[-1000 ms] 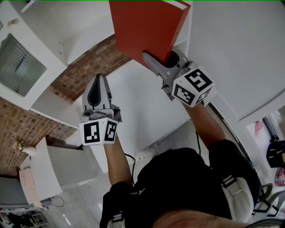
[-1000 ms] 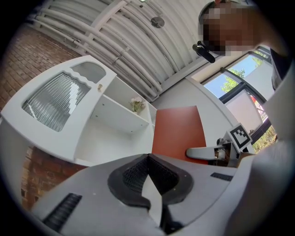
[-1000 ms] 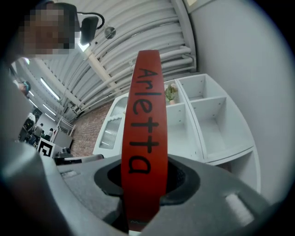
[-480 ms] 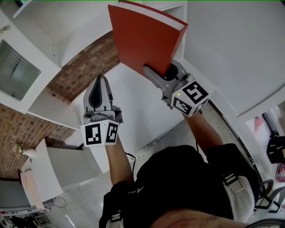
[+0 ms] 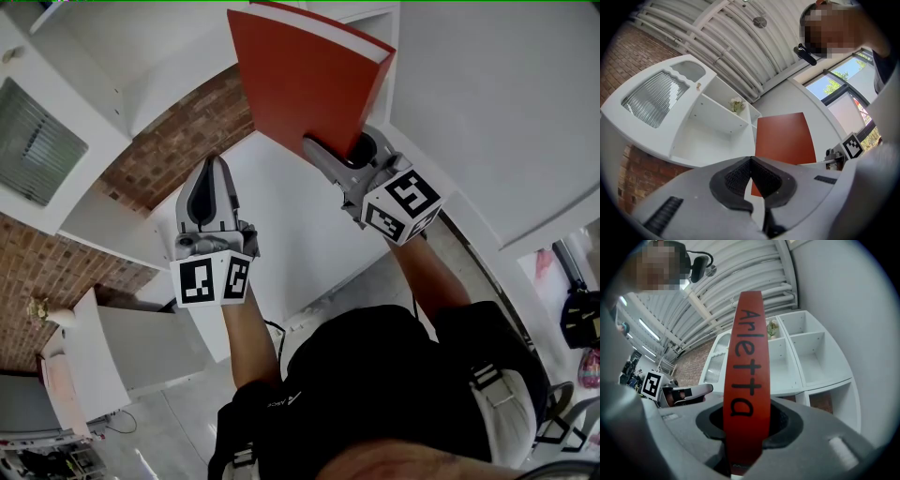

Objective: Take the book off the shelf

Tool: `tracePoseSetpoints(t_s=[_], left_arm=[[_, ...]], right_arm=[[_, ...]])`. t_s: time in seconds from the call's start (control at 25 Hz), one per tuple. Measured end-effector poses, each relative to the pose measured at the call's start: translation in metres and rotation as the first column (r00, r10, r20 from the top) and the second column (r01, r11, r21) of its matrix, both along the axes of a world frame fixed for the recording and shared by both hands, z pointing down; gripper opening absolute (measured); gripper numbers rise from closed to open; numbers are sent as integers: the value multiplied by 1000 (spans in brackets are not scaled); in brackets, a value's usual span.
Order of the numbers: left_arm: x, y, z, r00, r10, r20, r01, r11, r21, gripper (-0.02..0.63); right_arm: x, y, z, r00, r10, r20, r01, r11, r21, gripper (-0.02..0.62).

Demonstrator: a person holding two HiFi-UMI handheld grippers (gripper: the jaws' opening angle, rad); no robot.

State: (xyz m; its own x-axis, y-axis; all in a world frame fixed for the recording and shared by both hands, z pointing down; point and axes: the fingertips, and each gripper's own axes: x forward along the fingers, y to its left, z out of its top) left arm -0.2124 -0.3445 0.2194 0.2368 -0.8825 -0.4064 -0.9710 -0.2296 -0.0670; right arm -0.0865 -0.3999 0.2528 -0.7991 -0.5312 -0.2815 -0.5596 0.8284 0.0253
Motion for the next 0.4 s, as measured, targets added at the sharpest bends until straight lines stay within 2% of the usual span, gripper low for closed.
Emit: tracePoseSetpoints(t_s=[0.4], left_arm=[[0, 3, 0, 1000, 8, -5, -8, 1000, 0, -3]], right_arm=[[1, 1, -2, 1000, 0, 2, 0, 1000, -13, 155]])
